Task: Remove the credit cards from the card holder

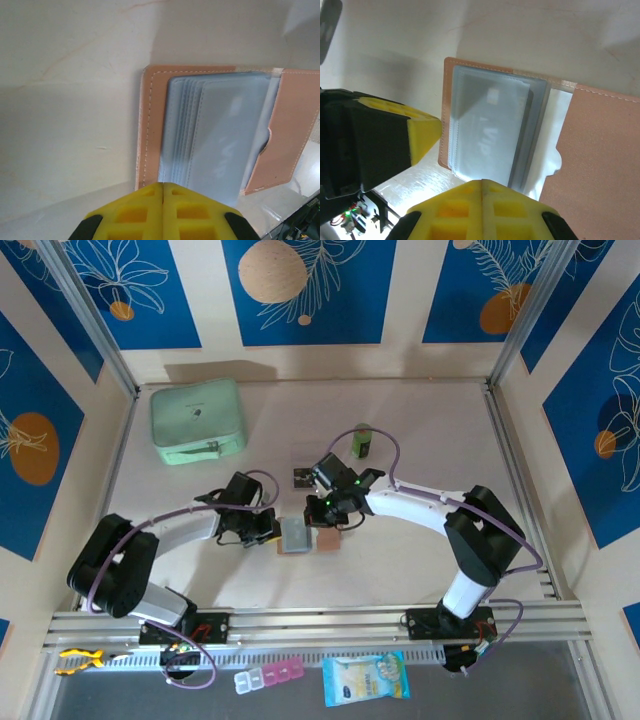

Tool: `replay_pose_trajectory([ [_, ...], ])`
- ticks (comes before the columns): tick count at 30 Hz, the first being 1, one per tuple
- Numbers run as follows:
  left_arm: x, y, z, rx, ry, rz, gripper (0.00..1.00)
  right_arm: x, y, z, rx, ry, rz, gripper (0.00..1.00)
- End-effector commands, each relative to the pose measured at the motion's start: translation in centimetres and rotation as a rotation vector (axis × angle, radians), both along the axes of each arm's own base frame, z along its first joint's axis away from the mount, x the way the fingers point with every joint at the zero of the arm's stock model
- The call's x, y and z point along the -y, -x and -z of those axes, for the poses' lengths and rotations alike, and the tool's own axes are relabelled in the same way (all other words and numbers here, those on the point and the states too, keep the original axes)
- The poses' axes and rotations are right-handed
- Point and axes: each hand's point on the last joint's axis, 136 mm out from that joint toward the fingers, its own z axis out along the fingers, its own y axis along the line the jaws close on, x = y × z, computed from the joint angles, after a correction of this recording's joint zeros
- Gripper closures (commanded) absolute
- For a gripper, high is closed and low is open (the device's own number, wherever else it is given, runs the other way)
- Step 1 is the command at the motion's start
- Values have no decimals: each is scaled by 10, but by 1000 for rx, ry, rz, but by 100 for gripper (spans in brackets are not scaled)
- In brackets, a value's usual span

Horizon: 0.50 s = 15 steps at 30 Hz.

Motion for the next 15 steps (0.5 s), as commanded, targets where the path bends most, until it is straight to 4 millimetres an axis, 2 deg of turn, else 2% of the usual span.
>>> replay_pose_trajectory([
  [1, 2, 1, 2, 12, 0, 7, 99, -11, 5, -5, -35, -70, 14, 98],
  [5, -4, 3, 9, 1, -41, 6, 100, -20, 7, -1, -52, -96, 4, 91],
  [15, -8, 8, 21, -33, -68, 9, 100, -22, 8, 20, -108, -57, 9, 88],
])
